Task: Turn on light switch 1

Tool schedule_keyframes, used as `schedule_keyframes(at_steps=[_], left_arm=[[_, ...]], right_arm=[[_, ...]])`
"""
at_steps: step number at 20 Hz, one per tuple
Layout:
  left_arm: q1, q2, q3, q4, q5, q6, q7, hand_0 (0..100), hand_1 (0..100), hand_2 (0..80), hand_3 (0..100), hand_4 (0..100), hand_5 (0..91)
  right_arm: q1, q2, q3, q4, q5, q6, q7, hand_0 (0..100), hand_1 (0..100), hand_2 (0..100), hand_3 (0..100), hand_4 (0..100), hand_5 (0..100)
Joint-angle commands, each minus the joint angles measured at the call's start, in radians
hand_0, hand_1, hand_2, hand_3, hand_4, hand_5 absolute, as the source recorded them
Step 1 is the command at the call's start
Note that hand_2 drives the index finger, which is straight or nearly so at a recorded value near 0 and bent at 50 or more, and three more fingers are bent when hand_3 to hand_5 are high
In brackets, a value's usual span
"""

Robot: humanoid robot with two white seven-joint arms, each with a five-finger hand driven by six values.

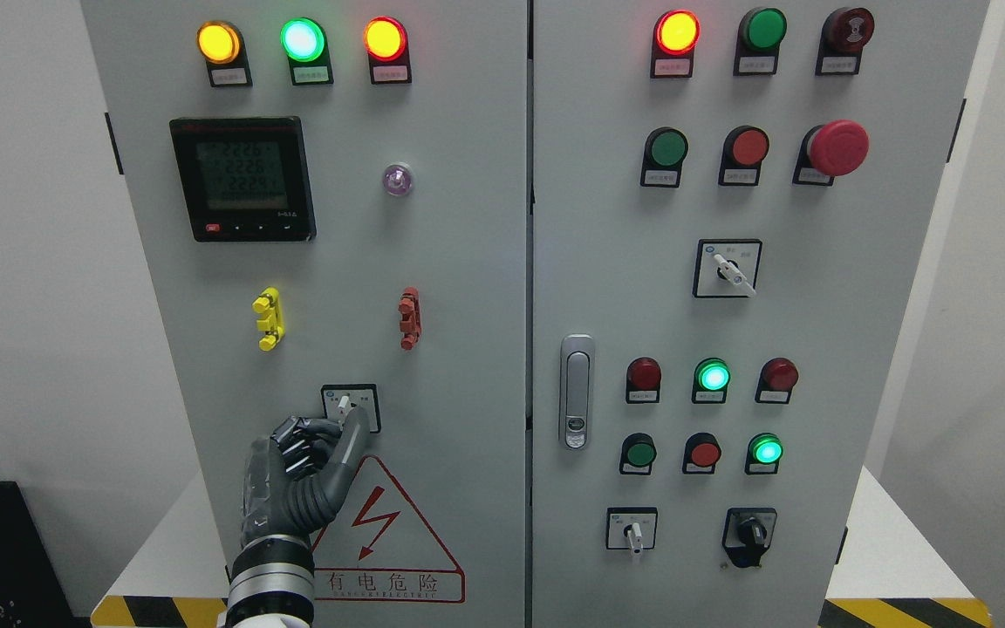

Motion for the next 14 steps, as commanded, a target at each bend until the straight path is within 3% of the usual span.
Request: schedule_keyframes(at_steps=[1, 14], left_arm=[[0.0, -0.001, -0.004, 0.001, 0.0, 0.0, -0.002, 36, 58, 58.6, 90, 92, 84.0], [-0.005, -0.001, -0.004, 0.001, 0.0, 0.0, -0.002, 50, 55, 58.7, 90, 92, 84.0]], right_arm=[[0.0, 0.0, 0.0, 0.0, 0.0, 0.0, -0.001, 31, 0, 0, 0, 0, 0], [0.0, 0.0, 0.0, 0.0, 0.0, 0.0, -0.001, 31, 0, 0, 0, 0, 0]])
